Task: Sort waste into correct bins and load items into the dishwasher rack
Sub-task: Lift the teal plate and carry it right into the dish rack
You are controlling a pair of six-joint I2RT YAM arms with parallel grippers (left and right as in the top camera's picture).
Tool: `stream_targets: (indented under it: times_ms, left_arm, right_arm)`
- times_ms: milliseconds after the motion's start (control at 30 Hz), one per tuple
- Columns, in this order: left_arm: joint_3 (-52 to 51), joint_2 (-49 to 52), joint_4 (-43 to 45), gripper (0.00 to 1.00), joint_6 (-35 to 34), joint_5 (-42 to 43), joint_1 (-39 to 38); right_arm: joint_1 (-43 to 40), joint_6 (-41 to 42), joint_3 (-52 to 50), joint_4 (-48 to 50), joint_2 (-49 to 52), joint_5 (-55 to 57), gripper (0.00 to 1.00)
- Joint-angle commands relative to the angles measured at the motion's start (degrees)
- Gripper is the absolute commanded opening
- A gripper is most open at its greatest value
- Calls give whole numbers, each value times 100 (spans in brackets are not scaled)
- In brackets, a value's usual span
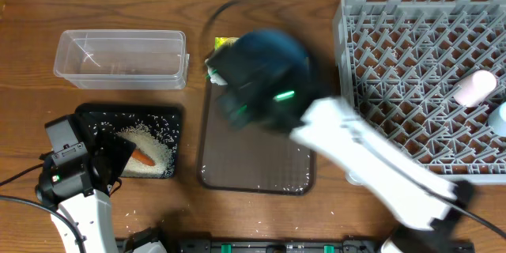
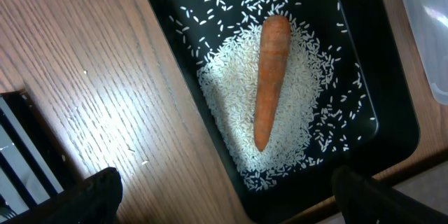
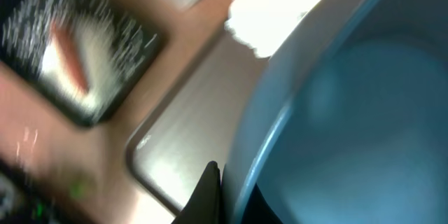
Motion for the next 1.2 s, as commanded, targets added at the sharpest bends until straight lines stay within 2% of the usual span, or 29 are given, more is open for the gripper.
stream_targets:
  times_ms: [0, 133, 333, 533, 633, 800, 933, 1033, 1167]
  left_arm:
    - [-33, -4, -17, 98, -92, -111, 39]
    - [-33, -4, -17, 98, -92, -111, 39]
    - [-33, -4, -17, 98, -92, -111, 39]
    - [-33, -4, -17, 98, -92, -111, 39]
    - [-33, -4, -17, 98, -92, -111, 39]
    - [-33, -4, -17, 98, -92, -111, 39]
    - [-33, -4, -17, 98, -92, -111, 39]
    - [-33, -4, -17, 98, -92, -111, 39]
    - [-33, -4, -17, 98, -92, -111, 39]
  right_arm:
    - [-968, -409, 72, -57, -426, -466, 1]
    - [-2374, -1268, 59, -85, -476, -2208, 1]
    - [-4129, -1611, -190, 240, -289, -4321, 1]
    - [-5396, -1591, -909, 1438, -236, -6122, 1]
    - [-5893, -1246, -1447, 2361, -227, -6771, 1]
    - [-6378, -289, -2430, 3978, -216, -6902, 1]
    - [-6625, 195, -3104, 5394, -151, -7486, 1]
    - [-6710, 584, -3381, 6015, -68, -7576, 1]
    - [-6699, 605, -3473, 6175, 146, -7683, 1]
